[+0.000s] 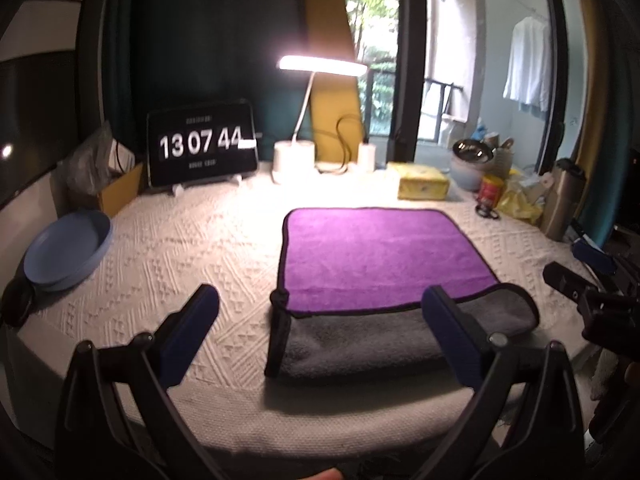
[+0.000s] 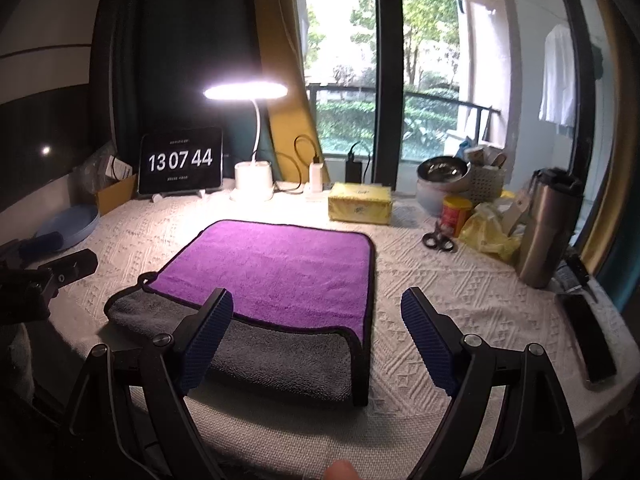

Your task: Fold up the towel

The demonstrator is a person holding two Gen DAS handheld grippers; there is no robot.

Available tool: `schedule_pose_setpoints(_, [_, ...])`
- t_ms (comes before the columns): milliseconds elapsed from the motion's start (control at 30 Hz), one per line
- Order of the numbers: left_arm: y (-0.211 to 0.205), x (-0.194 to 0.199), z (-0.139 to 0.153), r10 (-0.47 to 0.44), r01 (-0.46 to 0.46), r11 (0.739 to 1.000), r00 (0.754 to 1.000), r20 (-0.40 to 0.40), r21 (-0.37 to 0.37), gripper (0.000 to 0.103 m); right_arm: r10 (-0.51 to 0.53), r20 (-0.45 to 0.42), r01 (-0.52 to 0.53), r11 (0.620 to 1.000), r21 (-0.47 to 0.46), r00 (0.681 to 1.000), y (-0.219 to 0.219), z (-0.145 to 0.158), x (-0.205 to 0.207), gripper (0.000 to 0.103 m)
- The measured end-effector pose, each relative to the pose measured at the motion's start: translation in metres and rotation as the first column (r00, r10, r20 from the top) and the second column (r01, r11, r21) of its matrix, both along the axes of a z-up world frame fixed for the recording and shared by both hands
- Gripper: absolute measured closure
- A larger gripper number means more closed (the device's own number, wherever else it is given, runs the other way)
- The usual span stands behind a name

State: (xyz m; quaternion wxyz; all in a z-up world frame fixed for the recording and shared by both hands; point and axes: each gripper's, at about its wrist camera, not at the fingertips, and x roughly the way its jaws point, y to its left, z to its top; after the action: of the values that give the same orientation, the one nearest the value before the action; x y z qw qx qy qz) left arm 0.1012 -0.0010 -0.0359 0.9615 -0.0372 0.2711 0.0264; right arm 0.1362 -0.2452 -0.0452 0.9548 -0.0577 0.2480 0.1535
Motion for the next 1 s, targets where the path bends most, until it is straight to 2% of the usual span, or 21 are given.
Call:
schedule_pose_setpoints(100, [-0.002,0.021,-0.017,0.011,-0.011,1.000,0.997,-0.071,-0.008,0.002,0.029,-0.050,-0.029,1.000,0.004,0.998,-0.005,-0.013,0.015,0.017])
schedule_pose_setpoints(200, [-0.004,0.037,-0.033,0.026,-0.026,1.000,0.991,-0.133,0.003,0.002,0.047,-0.106,-0.046,0.999,0.010,0.993,-0.011,-0.025,0.029,0.028])
schedule_pose_setpoints(267, [-0.004,0.045,-0.041,0.038,-0.036,0.999,0.986,-0.162,0.013,0.002,0.060,-0.145,-0.059,0.998,0.016,0.988,-0.016,-0.031,0.039,0.029])
schedule_pose_setpoints(400, [-0.001,0.053,-0.052,0.054,-0.052,0.999,0.979,-0.196,0.015,0.002,0.078,-0.209,-0.076,0.997,0.021,0.975,-0.020,-0.040,0.058,0.036])
schedule_pose_setpoints(600, [0.011,0.068,-0.066,0.064,-0.063,0.998,0.968,-0.241,0.011,0.005,0.062,-0.275,-0.069,0.997,-0.016,0.959,-0.016,-0.050,0.077,0.038])
schedule_pose_setpoints(633, [0.012,0.071,-0.069,0.056,-0.056,0.998,0.965,-0.255,0.008,0.013,0.054,-0.291,-0.062,0.998,-0.018,0.955,-0.015,-0.053,0.079,0.039])
schedule_pose_setpoints(700, [0.011,0.076,-0.075,0.041,-0.037,0.999,0.960,-0.275,0.018,0.015,0.041,-0.318,-0.050,0.999,-0.019,0.947,-0.015,-0.059,0.084,0.051])
schedule_pose_setpoints(733, [0.010,0.077,-0.078,0.033,-0.026,0.999,0.959,-0.282,0.025,0.016,0.032,-0.327,-0.042,0.999,-0.024,0.945,-0.014,-0.061,0.083,0.052])
schedule_pose_setpoints(867, [0.009,0.077,-0.087,-0.011,0.011,1.000,0.954,-0.300,0.000,0.039,0.011,-0.325,-0.029,0.998,-0.052,0.946,-0.011,-0.069,0.077,0.065])
schedule_pose_setpoints(900, [0.007,0.075,-0.087,-0.017,0.018,1.000,0.954,-0.298,0.002,0.042,0.009,-0.324,-0.028,0.998,-0.053,0.946,-0.010,-0.069,0.075,0.072])
schedule_pose_setpoints(933, [0.004,0.074,-0.086,-0.026,0.030,0.999,0.955,-0.294,0.011,0.048,0.009,-0.320,-0.027,0.998,-0.052,0.947,-0.009,-0.068,0.073,0.077])
schedule_pose_setpoints(1000, [-0.001,0.071,-0.083,-0.028,0.040,0.999,0.959,-0.281,0.036,0.060,0.000,-0.308,-0.023,0.997,-0.069,0.951,-0.007,-0.066,0.070,0.092])
